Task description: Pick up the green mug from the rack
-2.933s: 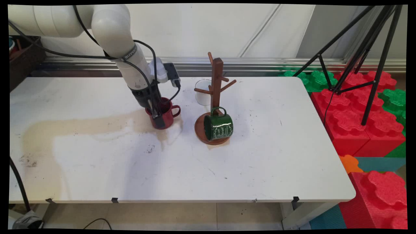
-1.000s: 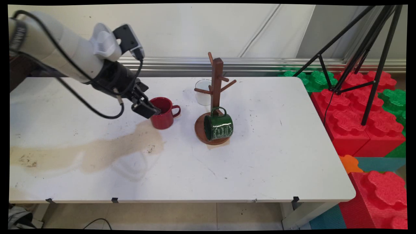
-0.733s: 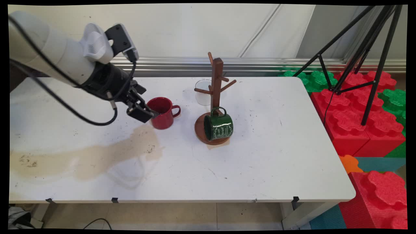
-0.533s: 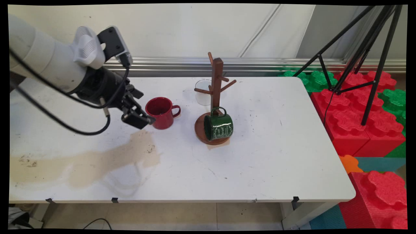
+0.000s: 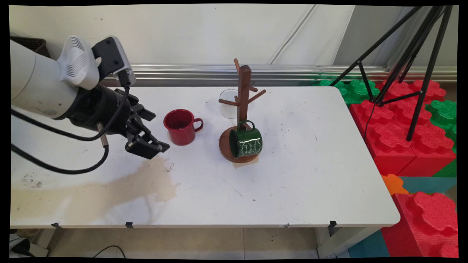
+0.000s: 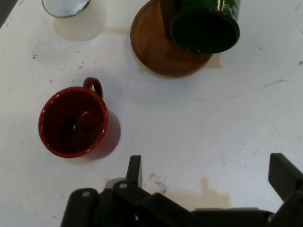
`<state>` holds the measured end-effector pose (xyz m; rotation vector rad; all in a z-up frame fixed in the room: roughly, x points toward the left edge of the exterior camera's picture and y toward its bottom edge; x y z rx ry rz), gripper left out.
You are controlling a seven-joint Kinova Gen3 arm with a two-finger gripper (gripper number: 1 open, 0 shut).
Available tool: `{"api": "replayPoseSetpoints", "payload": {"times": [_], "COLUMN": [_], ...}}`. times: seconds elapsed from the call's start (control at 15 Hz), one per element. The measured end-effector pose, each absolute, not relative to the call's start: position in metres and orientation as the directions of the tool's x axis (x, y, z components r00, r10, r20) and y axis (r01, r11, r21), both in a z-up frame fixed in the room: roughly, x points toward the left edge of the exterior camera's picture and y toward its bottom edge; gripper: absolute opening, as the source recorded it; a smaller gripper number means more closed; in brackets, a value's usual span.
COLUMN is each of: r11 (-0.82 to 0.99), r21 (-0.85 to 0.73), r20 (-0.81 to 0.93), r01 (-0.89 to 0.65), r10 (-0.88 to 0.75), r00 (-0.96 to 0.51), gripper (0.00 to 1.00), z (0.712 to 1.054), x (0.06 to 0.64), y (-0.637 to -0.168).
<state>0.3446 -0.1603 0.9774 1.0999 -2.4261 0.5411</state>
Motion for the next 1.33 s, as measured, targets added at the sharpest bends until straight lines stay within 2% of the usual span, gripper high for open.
{"api": "replayPoseSetpoints", "payload": {"times": [0.6, 1.33], "r11": [0.603, 0.564], "r21": [-0.135, -0.040], "r20": [0.569, 0.609], "r01": [-0.786, -0.825], "r10": [-0.602, -0.641], "r00": [-0.560, -0.468], "gripper": [1.00, 1.00], "z": [0.977, 0.948], "x": [0.323, 0.288], "y": [-0.165, -0.200]}}
